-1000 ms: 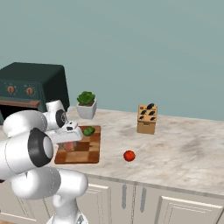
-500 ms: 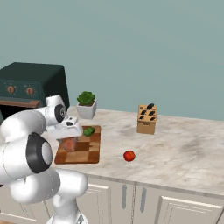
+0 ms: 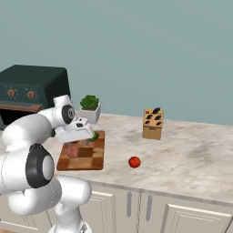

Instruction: Place the avocado, onion, tomato, and bell pepper on the cutting board.

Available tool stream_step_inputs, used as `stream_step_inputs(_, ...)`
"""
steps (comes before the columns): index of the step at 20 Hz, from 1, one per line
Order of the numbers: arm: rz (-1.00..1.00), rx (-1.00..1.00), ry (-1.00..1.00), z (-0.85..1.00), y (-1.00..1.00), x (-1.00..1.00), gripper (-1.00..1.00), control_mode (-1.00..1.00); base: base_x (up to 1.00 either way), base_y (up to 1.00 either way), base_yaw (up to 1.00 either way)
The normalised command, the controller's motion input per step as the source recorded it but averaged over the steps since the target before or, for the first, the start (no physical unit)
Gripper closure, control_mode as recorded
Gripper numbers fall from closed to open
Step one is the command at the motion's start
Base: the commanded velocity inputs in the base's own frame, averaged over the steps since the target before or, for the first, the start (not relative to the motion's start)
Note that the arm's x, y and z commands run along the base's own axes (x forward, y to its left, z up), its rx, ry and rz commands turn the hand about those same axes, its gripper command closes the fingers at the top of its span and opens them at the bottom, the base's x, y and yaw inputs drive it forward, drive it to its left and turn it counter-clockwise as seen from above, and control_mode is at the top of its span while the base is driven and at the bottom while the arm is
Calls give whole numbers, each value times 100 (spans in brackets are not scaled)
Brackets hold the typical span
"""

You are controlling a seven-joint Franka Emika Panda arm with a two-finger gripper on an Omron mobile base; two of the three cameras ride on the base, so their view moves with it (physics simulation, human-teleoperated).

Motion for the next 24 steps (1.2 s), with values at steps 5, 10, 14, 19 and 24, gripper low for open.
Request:
stream_step_inputs(5, 0, -1, 4, 9, -62, 5, -100, -100, 0, 0, 0)
stream_step_inputs(10, 0, 0, 4, 8, -71, 13, -100, -100, 0, 0, 0)
stream_step_inputs(14, -1, 0, 4, 8, -74, 16, -100, -100, 0, 0, 0)
stream_step_inputs(19, -2, 0, 0, 0, -63, 1, -100, -100, 0, 0, 0)
stream_step_inputs(24, -7, 3, 0, -9, -47, -1, -100, -100, 0, 0, 0)
